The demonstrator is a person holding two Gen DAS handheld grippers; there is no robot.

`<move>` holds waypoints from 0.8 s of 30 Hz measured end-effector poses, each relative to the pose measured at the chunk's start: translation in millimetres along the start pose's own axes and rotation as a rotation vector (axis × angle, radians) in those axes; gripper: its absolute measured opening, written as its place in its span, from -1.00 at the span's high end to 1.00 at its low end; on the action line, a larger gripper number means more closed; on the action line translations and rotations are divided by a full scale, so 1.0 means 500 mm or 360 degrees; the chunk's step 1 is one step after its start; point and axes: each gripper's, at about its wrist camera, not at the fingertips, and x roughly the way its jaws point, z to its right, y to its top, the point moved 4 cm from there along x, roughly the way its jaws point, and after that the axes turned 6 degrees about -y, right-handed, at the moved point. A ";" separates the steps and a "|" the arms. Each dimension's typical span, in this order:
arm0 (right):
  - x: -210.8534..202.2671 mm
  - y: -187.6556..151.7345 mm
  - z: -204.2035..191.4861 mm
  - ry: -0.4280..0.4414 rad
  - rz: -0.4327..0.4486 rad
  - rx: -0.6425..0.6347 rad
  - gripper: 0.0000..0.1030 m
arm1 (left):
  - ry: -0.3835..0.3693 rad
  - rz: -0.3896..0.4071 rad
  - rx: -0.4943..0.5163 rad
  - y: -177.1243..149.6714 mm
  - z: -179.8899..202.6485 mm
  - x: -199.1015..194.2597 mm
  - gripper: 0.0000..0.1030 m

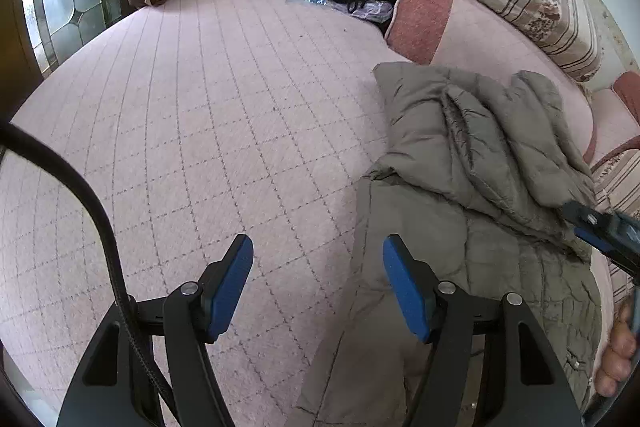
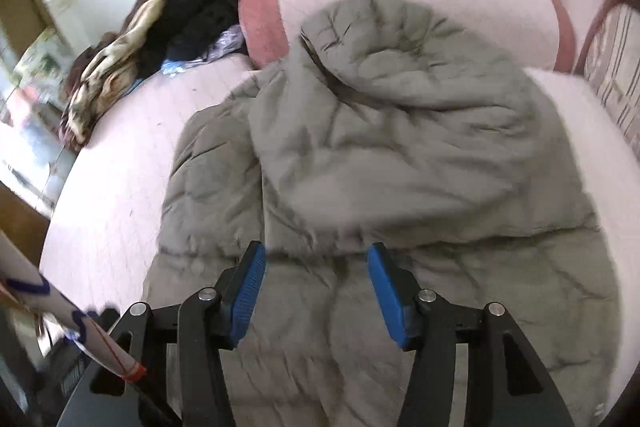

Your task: Fold large clothes

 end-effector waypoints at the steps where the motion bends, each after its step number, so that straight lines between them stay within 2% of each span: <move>1: -0.014 0.000 0.003 -0.0010 0.0014 -0.0024 -0.12 | 0.0000 0.0007 0.0007 0.000 0.002 -0.002 -0.29; 3: -0.050 0.012 0.018 -0.0069 0.0076 -0.0068 -0.12 | -0.0002 0.0004 0.0005 -0.003 0.004 -0.002 -0.29; 6: -0.077 0.074 0.049 -0.0221 0.0193 -0.0044 -0.12 | -0.0037 -0.0029 -0.0032 -0.007 0.003 0.005 -0.29; 10: -0.031 0.174 0.076 -0.0431 0.0263 0.0042 -0.12 | -0.0015 -0.0040 -0.0007 -0.010 0.012 0.012 -0.29; 12: 0.011 0.193 0.090 -0.0508 0.0241 0.0067 -0.12 | 0.0011 -0.0030 0.0027 -0.009 0.019 0.013 -0.29; 13: 0.045 0.198 0.094 -0.0499 0.0198 0.0093 -0.12 | 0.0029 -0.0025 0.0047 -0.009 0.022 0.013 -0.29; 15: 0.105 0.195 0.095 -0.0388 0.0083 0.0146 -0.12 | 0.0042 -0.0023 0.0066 -0.008 0.026 0.014 -0.29; 18: 0.208 0.148 0.078 -0.0208 -0.0155 0.0175 -0.12 | 0.0048 -0.0022 0.0079 -0.005 0.028 0.016 -0.29; 19: 0.237 0.130 0.073 -0.0219 -0.0194 0.0138 -0.13 | 0.0046 -0.0022 0.0083 -0.003 0.029 0.017 -0.29; 21: 0.251 0.117 0.061 -0.0287 -0.0162 0.0040 -0.13 | 0.0048 -0.0026 0.0087 0.001 0.031 0.022 -0.29; 24: 0.220 0.134 0.046 -0.0373 -0.0121 -0.0005 -0.11 | 0.0044 -0.0042 0.0098 0.001 0.034 0.028 -0.29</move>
